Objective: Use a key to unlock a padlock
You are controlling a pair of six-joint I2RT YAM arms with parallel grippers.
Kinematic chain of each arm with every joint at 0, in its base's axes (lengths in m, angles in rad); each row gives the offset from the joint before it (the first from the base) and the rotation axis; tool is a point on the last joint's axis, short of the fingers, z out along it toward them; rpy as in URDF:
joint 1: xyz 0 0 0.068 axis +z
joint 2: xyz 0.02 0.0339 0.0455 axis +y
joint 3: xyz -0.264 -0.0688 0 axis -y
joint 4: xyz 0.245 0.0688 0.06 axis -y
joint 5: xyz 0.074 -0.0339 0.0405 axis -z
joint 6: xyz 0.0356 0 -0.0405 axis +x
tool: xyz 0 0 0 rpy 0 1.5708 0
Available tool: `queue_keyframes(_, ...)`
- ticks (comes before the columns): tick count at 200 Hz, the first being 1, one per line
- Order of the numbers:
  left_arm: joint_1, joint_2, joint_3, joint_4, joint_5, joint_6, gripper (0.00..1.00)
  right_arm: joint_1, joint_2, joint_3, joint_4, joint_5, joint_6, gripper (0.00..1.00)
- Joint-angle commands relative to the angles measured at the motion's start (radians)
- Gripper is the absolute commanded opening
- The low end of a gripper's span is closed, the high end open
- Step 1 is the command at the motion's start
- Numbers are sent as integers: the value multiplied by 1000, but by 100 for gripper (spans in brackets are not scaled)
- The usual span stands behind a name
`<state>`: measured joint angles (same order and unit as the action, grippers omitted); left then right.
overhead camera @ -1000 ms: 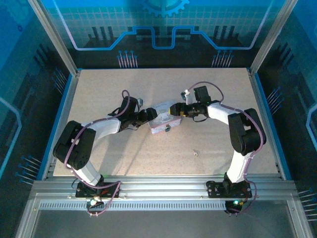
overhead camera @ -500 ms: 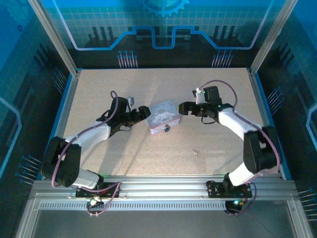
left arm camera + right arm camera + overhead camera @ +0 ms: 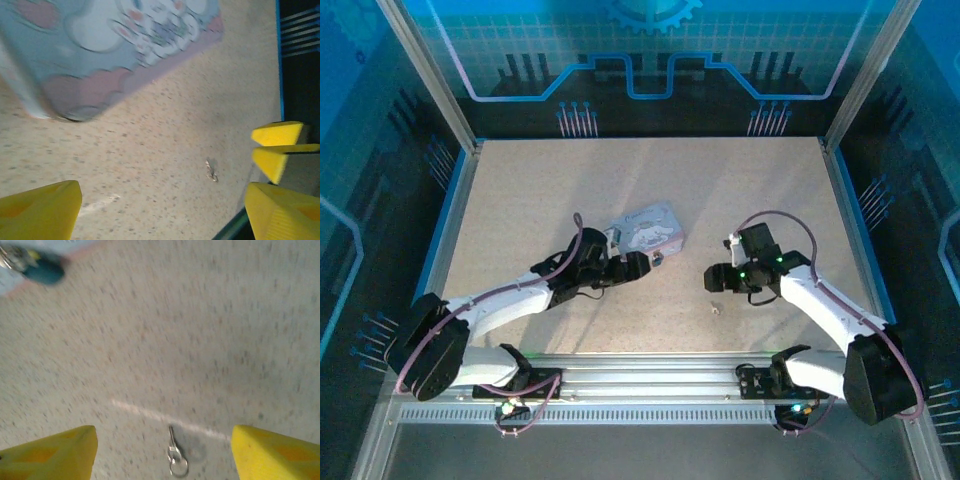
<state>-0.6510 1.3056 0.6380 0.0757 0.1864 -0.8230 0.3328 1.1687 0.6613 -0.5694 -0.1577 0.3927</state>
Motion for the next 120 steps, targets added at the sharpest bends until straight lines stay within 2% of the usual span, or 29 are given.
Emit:
queue_keyframes(1, -31, 37, -2, 93, -33, -46, 86, 30, -3, -19, -78, 26, 11, 66)
queue_keyframes(60, -43, 80, -12, 155, -25, -57, 86, 120, 66, -12, -129, 111, 45, 51)
queue_keyframes(120, -42, 93, -14, 162, -24, -52, 87, 168, 157, 12, -114, 129, 57, 38)
